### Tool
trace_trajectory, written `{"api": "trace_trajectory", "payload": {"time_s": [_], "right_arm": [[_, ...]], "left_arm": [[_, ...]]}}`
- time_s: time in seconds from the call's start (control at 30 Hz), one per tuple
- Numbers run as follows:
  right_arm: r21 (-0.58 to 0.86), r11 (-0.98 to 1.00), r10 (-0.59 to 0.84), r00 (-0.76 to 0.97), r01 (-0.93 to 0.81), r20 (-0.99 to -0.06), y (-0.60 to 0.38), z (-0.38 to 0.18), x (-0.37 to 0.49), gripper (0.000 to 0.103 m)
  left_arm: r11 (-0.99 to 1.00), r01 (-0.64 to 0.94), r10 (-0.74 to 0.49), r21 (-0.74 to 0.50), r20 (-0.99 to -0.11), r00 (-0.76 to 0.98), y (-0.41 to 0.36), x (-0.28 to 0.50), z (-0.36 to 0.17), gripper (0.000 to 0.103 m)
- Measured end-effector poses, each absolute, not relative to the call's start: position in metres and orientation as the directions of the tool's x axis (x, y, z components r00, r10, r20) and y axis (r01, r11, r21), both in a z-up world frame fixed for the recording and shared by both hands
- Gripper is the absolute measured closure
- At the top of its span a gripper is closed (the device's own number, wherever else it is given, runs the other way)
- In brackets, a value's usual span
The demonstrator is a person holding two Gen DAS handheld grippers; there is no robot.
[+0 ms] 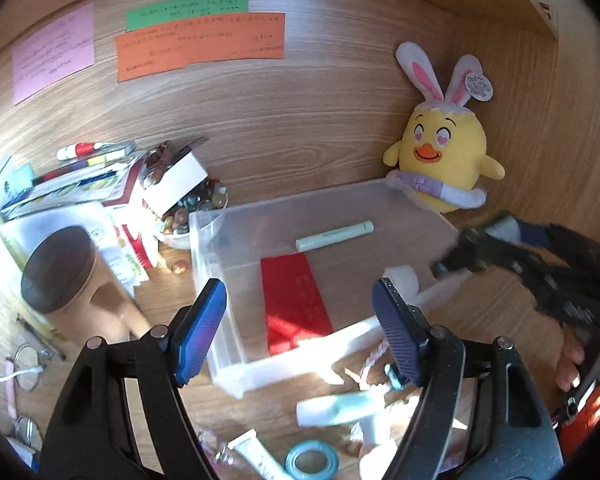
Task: Organize objects
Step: 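Lower the green bottle into the clear box and open the right tool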
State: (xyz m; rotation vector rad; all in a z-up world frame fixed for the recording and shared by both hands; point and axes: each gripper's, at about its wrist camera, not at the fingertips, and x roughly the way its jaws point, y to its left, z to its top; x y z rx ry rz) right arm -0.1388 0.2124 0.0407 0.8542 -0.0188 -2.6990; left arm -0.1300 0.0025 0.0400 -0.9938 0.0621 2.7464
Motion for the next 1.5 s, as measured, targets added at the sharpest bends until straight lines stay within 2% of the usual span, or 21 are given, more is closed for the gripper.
{"api": "trace_trajectory", "payload": {"time_s": [0.1,0.2,0.47,0.87,1.0,1.13,1.33,1.5], "right_arm": [[0.091,-0.952,-0.289,-0.763,0.292,-0.578,0.201,0.038,-0.152,0.049],[0.08,-0.952,-0.283,-0.748,0.296,-0.6,0.19,0.031,-0.165,0.049],[0.08,-0.95,-0.278,-0.702,0.302,-0.656,0.173,0.011,-0.189,0.049],[0.078,-0.949,-0.274,-0.681,0.305,-0.678,0.172,0.005,-0.194,0.048],[0.074,-0.947,-0.279,-0.686,0.313,-0.672,0.172,0.009,-0.188,0.048],[0.072,-0.948,-0.279,-0.697,0.312,-0.661,0.175,0.015,-0.182,0.041],[0.086,-0.937,-0.311,-0.698,0.338,-0.645,0.183,0.024,-0.158,0.041],[0.104,-0.92,-0.354,-0.684,0.378,-0.638,0.189,0.025,-0.122,0.04]], "left_arm": [[-0.974,-0.223,0.194,-0.036,-0.643,-0.741,-0.001,-0.118,0.036,0.026],[-0.973,-0.226,0.201,-0.046,-0.645,-0.738,-0.005,-0.106,0.031,0.017],[-0.969,-0.244,0.213,-0.048,-0.665,-0.715,-0.005,-0.078,0.014,0.017],[-0.943,-0.302,0.306,-0.138,-0.717,-0.627,0.01,-0.066,-0.017,0.017],[-0.935,-0.318,0.328,-0.158,-0.726,-0.605,0.017,-0.068,-0.021,0.026],[-0.926,-0.334,0.35,-0.175,-0.726,-0.592,0.021,-0.069,-0.022,0.032],[-0.92,-0.348,0.356,-0.18,-0.754,-0.552,0.028,-0.076,-0.029,0.046],[-0.918,-0.332,0.37,-0.215,-0.767,-0.524,0.026,-0.081,-0.038,0.051]]}}
